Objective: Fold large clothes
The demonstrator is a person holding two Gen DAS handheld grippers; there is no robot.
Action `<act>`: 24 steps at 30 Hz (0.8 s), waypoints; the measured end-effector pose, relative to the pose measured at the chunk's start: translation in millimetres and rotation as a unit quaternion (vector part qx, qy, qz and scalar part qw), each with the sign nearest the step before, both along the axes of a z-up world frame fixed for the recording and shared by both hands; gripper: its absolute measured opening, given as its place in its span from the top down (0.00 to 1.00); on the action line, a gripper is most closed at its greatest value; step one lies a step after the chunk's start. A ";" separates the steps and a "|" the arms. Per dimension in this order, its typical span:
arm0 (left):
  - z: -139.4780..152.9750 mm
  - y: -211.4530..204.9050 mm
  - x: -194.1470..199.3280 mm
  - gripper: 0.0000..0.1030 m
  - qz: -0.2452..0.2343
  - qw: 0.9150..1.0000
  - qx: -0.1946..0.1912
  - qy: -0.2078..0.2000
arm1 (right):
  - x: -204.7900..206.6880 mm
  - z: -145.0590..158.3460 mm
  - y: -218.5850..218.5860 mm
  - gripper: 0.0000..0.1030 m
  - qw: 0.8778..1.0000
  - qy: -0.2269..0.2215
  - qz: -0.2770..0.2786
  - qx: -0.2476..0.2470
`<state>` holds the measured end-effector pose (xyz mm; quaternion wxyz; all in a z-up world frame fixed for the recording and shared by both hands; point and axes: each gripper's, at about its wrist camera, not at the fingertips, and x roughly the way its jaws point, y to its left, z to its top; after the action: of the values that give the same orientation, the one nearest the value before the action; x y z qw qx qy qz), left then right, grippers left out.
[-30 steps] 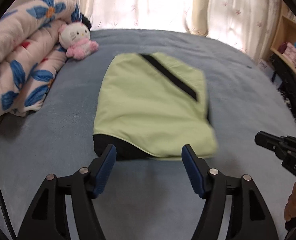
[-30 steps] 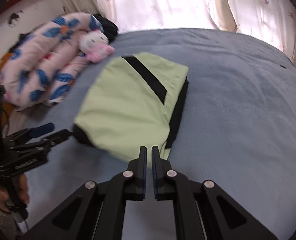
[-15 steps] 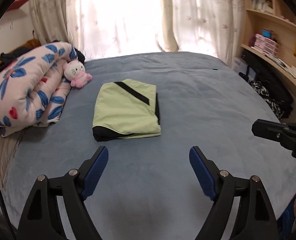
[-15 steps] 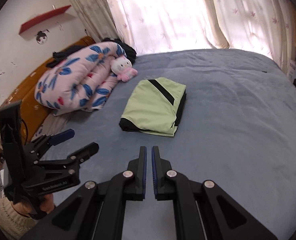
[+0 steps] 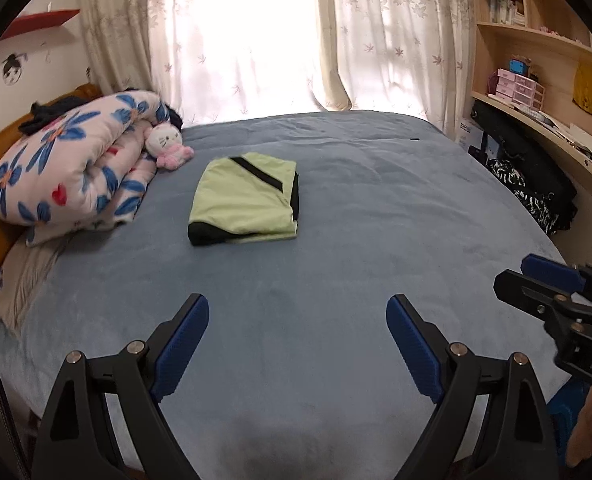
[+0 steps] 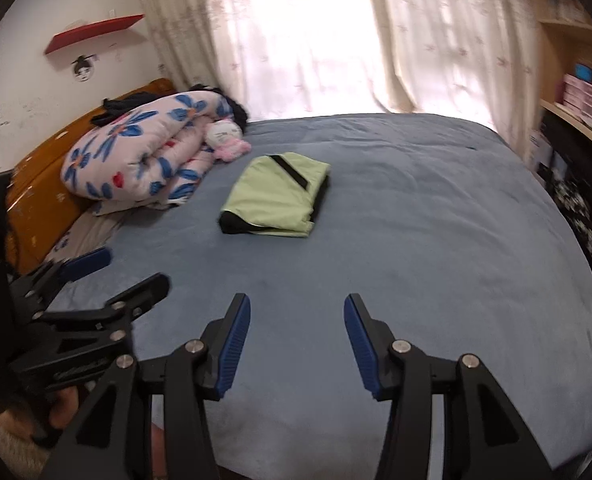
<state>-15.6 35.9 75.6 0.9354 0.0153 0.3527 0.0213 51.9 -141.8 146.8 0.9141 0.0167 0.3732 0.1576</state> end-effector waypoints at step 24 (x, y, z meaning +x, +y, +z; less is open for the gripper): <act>-65.4 -16.5 -19.2 0.13 0.039 0.998 -0.019 0.048 | -36.6 -63.9 -7.5 0.51 0.999 0.013 -0.046 -0.019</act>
<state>-34.9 19.4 10.2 0.9160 -0.0156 0.3978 0.0503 15.4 -149.3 82.9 0.9157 0.0189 0.3866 0.1081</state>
